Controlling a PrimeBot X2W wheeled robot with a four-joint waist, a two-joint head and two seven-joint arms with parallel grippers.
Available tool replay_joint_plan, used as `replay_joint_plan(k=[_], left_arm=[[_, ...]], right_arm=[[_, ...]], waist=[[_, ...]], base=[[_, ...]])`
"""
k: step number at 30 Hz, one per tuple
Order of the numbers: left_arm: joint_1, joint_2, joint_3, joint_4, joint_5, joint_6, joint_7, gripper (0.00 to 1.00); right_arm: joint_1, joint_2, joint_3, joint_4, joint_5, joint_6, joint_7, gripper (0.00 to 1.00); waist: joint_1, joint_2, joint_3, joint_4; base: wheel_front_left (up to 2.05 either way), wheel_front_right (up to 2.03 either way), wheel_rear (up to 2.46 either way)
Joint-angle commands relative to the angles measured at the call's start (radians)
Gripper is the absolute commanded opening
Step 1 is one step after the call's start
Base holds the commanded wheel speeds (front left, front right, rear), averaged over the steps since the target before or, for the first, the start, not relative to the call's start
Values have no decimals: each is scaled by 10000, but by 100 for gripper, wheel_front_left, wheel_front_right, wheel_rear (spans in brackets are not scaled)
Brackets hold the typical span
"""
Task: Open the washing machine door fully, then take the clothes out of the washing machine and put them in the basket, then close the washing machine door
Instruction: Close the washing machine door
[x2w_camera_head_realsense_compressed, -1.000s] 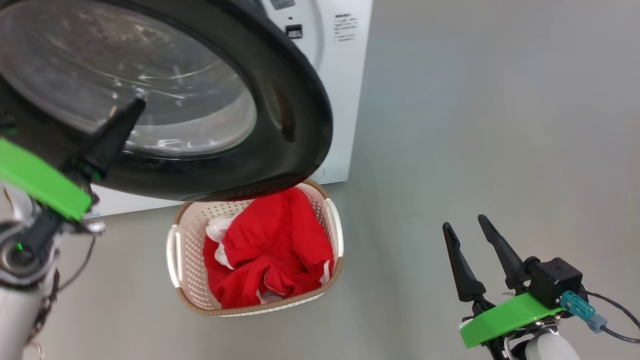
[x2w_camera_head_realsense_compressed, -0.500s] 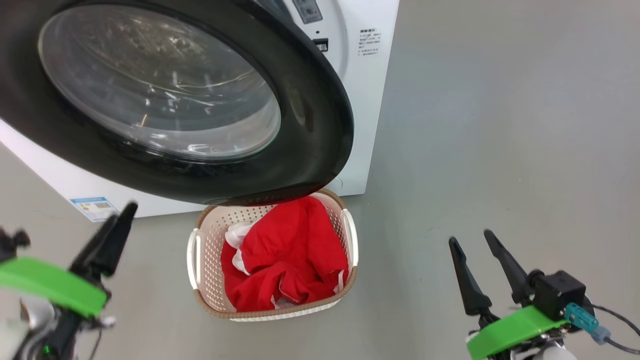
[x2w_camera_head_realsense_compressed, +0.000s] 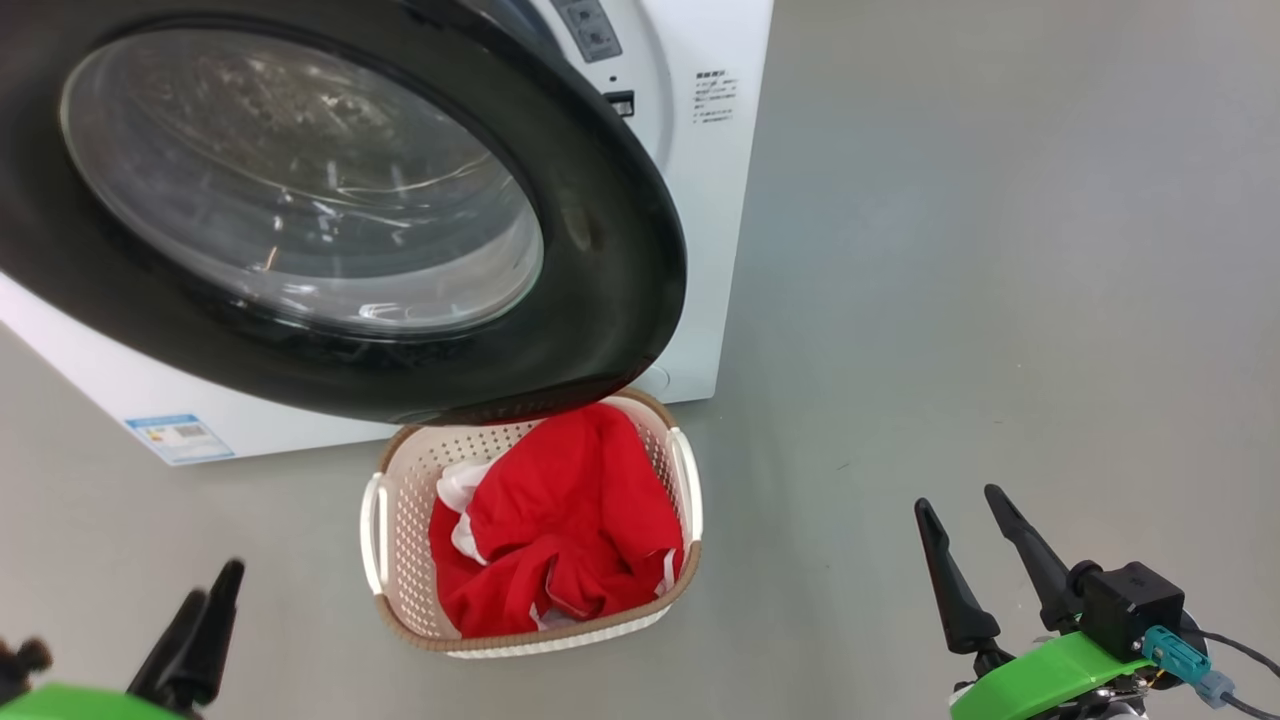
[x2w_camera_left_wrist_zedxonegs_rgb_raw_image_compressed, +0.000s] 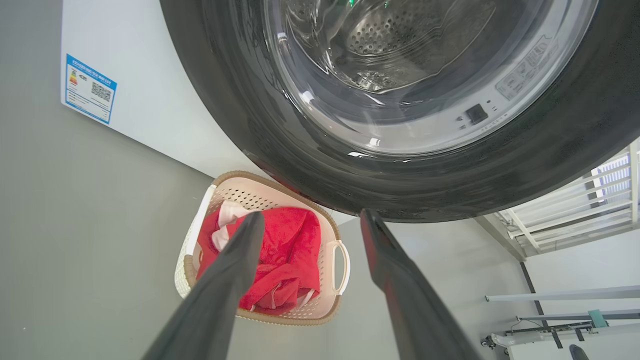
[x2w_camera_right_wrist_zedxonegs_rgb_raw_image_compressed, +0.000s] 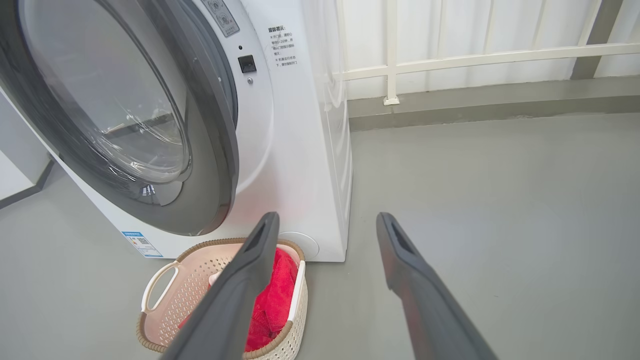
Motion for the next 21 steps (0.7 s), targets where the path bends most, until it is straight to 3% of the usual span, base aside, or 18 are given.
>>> replay_joint_plan(k=[1,7,11,21], left_arm=[[-58,434,367,-7,27,-102,-298,100],[302,385,276,410,549,-102,-881,100],[396,215,354,769,1550,-102,-1065,100],[1287,-1576,3322,616,5928,-102,-1082,100]], right_arm=[[48,-73,203,-212,-48,16,-119,100],[173,-93,78,-229,-44,16,-119,100],[233,-133,14,-263,-28,16,-119,100],[511,-215,-202,-327,31,16,-119,100]], waist=[[0,0,-68,-83],[0,0,-179,-185],[0,0,-250,-228],[0,0,-646,-225]], base=[[0,0,0],[0,0,0],[0,0,0],[0,0,0]])
